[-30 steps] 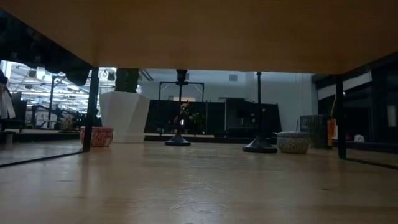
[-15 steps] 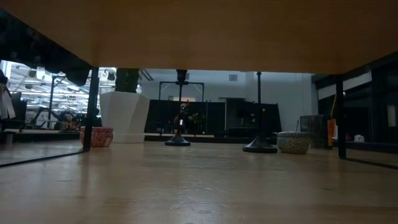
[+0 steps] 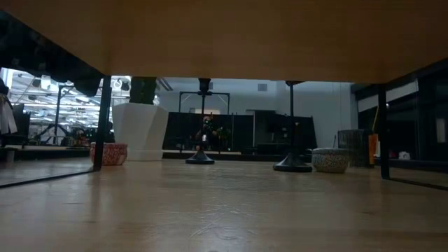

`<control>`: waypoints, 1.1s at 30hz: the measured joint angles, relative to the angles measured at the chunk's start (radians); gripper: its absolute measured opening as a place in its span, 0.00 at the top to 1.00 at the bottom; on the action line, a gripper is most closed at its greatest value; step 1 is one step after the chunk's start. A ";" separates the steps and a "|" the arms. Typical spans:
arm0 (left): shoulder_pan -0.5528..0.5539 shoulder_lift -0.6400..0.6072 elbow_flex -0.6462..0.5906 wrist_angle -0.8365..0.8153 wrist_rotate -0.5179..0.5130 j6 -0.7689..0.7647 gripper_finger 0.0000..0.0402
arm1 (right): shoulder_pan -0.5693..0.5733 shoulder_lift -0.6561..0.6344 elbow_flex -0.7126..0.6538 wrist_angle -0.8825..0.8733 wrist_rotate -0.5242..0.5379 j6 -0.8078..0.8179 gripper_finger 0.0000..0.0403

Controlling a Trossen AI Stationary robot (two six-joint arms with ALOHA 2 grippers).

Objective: Pick & Place candle stick holders
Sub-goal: Put the middle black candle holder on the shelf

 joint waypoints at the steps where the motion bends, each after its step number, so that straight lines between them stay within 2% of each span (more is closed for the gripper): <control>1: 0.000 0.000 0.000 0.000 0.000 0.000 0.98 | -0.001 0.000 0.000 0.004 0.000 -0.008 0.55; 8: 0.000 0.000 0.000 0.000 0.000 0.000 0.98 | -0.001 -0.003 0.000 0.020 0.000 -0.009 0.75; 17: 0.000 0.000 0.000 0.000 0.000 0.000 0.98 | -0.001 -0.047 0.000 0.054 0.036 -0.055 0.75; 27: 0.000 0.000 0.000 0.000 0.000 0.000 0.98 | -0.001 -0.245 0.000 0.074 0.067 -0.143 0.75; 33: 0.000 0.000 0.000 0.000 0.000 0.000 0.98 | 0.001 -0.345 0.056 0.082 0.059 -0.180 0.75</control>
